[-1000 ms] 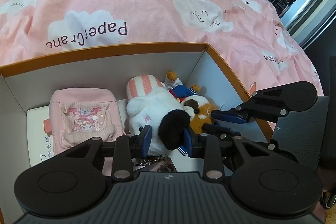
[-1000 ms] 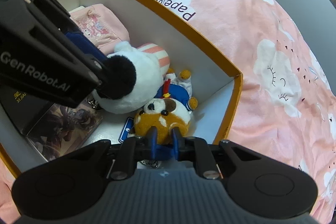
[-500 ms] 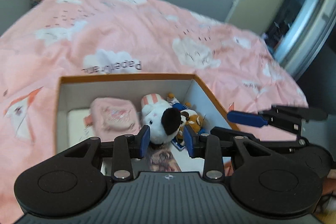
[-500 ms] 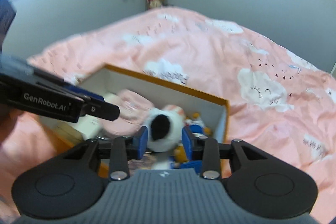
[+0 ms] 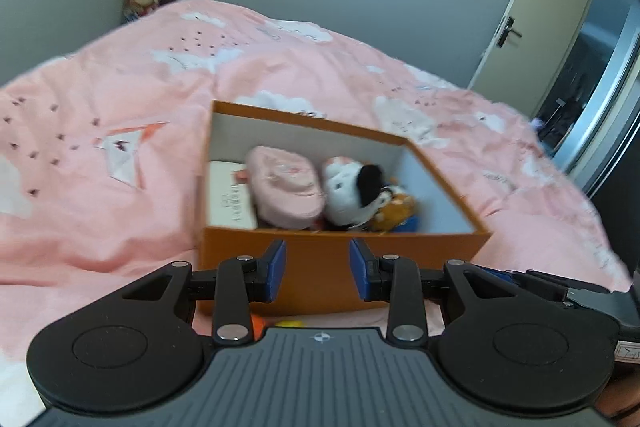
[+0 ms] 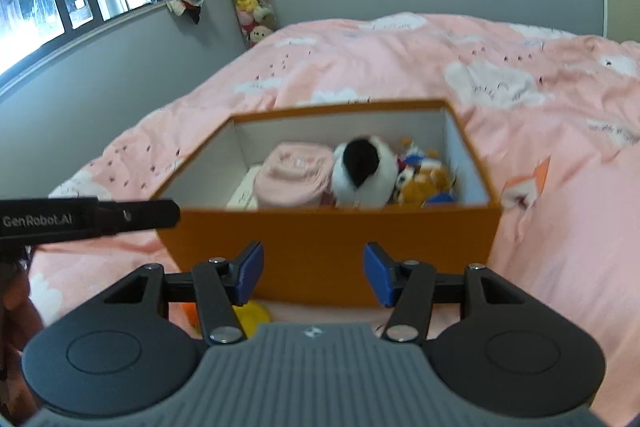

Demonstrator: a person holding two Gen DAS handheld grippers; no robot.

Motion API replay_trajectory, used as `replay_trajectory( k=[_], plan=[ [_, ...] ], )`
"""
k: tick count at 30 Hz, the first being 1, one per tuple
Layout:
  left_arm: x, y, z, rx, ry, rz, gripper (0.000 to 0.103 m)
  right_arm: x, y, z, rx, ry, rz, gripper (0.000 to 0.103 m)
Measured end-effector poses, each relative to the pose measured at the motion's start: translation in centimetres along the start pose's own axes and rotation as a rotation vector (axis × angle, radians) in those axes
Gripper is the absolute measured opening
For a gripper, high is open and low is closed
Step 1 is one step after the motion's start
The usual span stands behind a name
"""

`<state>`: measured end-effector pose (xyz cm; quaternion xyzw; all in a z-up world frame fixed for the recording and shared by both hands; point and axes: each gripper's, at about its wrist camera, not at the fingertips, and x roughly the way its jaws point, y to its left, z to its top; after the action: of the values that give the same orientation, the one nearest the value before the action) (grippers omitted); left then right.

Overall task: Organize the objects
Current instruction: 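Withdraw both open tools from the orange box toward the toys beside it, then grasp the orange knitted ball with the left tool while the right tool grasps the yellow tape measure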

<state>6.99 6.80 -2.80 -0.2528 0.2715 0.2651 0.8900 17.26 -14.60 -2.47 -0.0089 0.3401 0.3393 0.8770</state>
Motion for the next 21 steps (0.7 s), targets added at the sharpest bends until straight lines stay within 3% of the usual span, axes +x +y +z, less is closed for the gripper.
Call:
replay_trajectory(
  k=[5,9,14,21],
  plan=[
    [0.8,1.3,-1.7,0.038,0.085,0.066,0.039,1.6,3.3,-2.3,-0.075,0.053,0.009,0.058],
    [1.6,2.5,-2.7,0.055,0.150,0.104,0.039,3.8,5.0,-3.2,-0.107,0.114,0.066,0.058],
    [2.0,4.1,-3.3,0.029,0.179,0.133,0.038,6.4,5.4,-3.8,-0.100,0.176,0.099,0.057],
    [2.4,5.6,-3.6,-0.005,0.206,0.118,0.039,9.4,5.5,-4.6,-0.083,0.262,0.140,0.057]
  ],
)
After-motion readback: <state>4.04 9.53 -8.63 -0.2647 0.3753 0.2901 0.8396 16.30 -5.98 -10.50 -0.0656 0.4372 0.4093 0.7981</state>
